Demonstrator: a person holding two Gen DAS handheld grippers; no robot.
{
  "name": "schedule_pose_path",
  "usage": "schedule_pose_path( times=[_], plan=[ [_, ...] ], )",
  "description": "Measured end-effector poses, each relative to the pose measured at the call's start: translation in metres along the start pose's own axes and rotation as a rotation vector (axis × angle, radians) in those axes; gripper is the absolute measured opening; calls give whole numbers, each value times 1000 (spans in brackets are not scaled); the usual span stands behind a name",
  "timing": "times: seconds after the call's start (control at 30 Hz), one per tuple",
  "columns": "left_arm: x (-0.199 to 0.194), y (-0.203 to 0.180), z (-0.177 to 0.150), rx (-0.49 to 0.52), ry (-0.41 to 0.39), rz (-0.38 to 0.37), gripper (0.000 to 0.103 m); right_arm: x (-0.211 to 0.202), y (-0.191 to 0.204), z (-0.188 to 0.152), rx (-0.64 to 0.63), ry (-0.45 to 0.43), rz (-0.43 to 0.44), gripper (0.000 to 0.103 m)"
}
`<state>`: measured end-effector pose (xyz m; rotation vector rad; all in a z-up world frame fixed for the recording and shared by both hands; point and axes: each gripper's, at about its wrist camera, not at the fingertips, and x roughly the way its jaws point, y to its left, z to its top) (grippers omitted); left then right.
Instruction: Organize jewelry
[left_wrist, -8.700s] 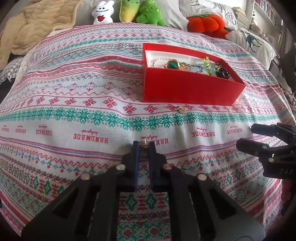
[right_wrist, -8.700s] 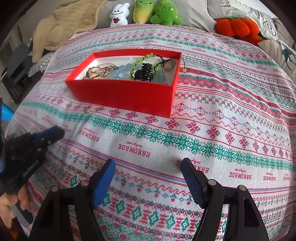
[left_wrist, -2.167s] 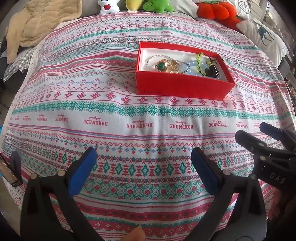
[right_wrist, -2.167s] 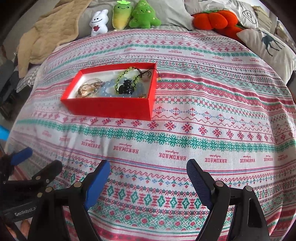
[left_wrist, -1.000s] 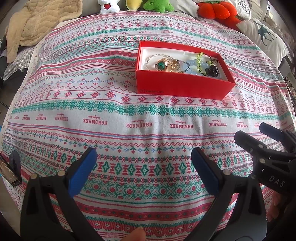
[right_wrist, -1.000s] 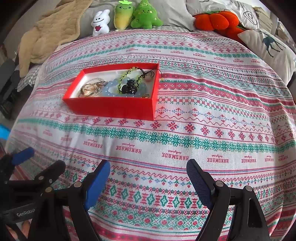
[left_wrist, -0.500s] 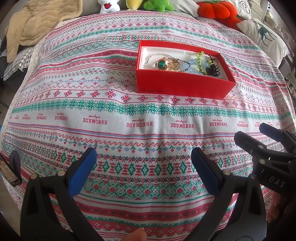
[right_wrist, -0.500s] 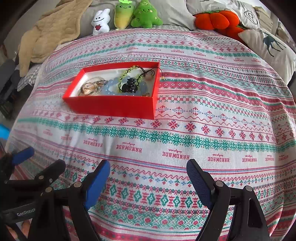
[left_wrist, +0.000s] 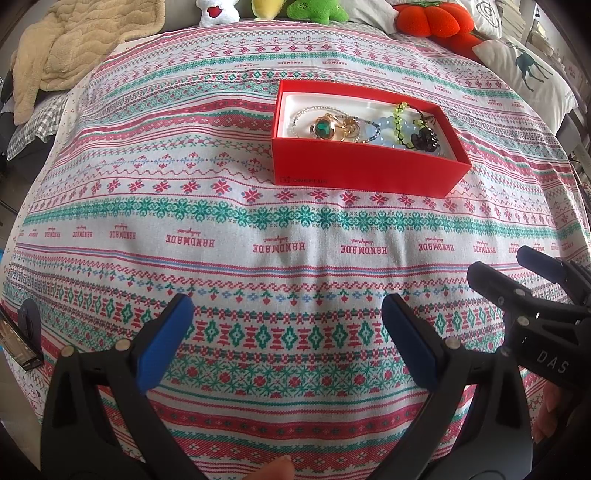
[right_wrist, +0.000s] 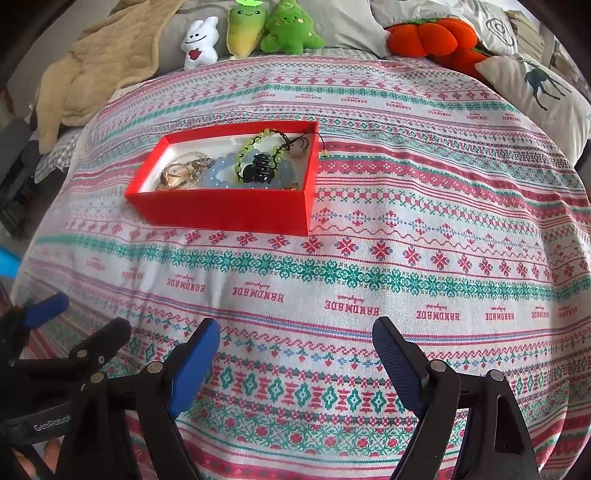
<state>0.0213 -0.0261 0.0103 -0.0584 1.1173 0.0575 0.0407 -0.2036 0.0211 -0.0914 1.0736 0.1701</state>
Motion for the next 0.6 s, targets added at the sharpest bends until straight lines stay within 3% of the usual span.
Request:
schedule_pose_path(
  times=[0.6],
  plan=[
    [5,6,-6,10,11,-33,102,6,-1,-9,19,-10,-8,86]
  ],
)
